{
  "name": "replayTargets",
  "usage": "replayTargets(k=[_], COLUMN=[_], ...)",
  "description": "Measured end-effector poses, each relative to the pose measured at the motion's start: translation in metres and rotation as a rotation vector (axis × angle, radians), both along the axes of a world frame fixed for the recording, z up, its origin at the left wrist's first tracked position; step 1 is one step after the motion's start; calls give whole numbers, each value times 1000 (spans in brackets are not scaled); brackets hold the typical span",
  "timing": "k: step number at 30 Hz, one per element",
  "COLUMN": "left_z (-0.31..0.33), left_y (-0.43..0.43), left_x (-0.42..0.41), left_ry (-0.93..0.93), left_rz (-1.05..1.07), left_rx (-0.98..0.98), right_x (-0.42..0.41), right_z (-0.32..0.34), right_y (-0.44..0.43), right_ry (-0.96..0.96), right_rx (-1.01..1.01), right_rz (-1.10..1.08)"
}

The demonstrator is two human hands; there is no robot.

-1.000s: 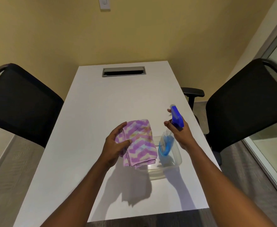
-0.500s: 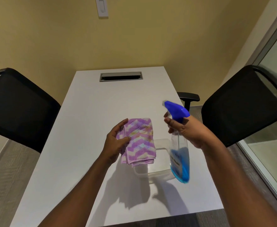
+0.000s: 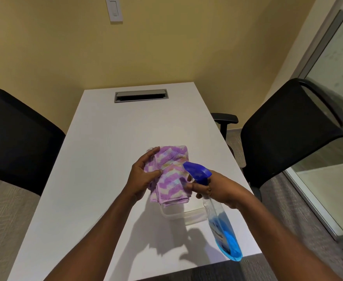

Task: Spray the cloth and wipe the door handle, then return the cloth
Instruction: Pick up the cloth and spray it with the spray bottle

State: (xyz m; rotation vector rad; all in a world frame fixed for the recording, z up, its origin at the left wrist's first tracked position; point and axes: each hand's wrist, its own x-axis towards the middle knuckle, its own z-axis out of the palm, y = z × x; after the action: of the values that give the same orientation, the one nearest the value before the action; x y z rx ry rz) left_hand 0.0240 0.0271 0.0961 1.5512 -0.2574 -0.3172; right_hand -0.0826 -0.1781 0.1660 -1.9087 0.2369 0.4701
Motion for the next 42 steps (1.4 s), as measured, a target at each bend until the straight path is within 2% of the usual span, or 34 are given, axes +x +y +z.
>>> replayTargets(k=[8, 15, 20, 25, 29, 38, 42], left_z=[4, 5, 5, 6, 5, 4, 0], left_y=[1, -4, -5, -9, -10, -17, -17], left_x=[4, 2, 2, 0, -2, -9, -9], left_ry=[-48, -78, -91, -121, -146, -238, -274], left_rz=[-38, -51, -57, -62, -77, -126, -130], left_rx=[44, 82, 123, 163, 198, 292, 317], right_x=[-3, -11, -17, -24, -25, -29, -32], right_z=[-5, -2, -5, -11, -13, -22, -21], right_y=[-3, 0, 6, 9, 7, 7, 2], right_ry=[55, 92, 76, 70, 58, 71, 44], right_rx=[-53, 44, -32, -78, -22, -174, -88], right_rz=[-25, 120, 91, 161, 133, 130, 73])
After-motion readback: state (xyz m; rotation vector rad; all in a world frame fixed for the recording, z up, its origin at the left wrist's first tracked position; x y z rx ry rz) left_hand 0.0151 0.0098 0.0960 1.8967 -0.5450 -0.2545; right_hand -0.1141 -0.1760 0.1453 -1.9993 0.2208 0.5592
